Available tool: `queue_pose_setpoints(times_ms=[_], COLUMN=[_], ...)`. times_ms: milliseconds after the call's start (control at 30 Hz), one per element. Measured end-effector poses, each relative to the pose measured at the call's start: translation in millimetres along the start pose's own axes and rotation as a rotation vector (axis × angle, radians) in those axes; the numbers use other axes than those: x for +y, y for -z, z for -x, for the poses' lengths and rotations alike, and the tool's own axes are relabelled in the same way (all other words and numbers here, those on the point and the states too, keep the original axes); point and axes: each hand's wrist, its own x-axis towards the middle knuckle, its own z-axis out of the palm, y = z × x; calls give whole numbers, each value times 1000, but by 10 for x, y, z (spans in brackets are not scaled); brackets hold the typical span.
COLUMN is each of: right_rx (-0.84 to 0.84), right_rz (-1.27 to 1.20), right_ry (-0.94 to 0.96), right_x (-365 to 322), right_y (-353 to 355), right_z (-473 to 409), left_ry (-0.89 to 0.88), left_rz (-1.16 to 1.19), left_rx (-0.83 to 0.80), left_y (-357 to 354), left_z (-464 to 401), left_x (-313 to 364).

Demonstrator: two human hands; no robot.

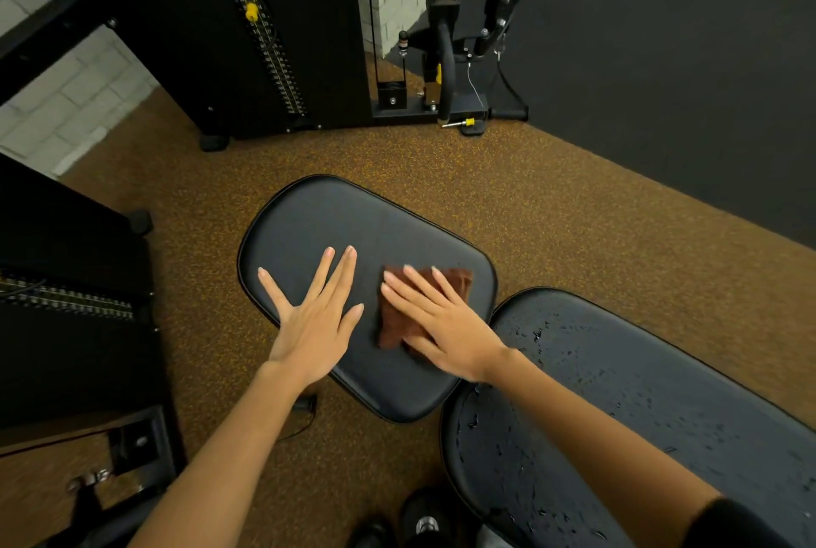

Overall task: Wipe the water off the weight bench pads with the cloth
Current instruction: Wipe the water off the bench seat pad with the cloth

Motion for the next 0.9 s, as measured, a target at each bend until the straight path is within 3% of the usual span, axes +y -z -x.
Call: queue_pose_setpoints(times_ms=[133, 267, 367, 433, 500, 600, 733, 800, 900], right_rx=[87, 416, 722, 800, 790, 627, 442, 423, 352], right_rz=[-46, -362, -642, -817, -771, -388, 5, 37, -124], right_ry=[-134, -395, -692, -833, -807, -627, -551, -537, -622], right_x=[176, 151, -17, -40, -28, -49, -117, -128, -164], right_y=[-58, -65, 103, 236, 319, 198, -92, -184, -271], right_z=[371, 197, -48, -167, -203, -144, 57, 154, 135], left_ry=[-10, -23, -28, -31, -37, -46, -49, -49, -41], left_rz=[-10, -31, -24, -29, -52, -92, -131, -131, -130], left_rx=[-8, 1, 18, 28, 48, 59, 58, 67, 78], left_y=[-5, -30, -34, -42, -54, -63, -47, -38, -22], left_z=[-3, -7, -5, -8, -8, -11, -5, -2, -2], left_x=[0, -15, -14, -20, -24, -25, -15, 2, 33])
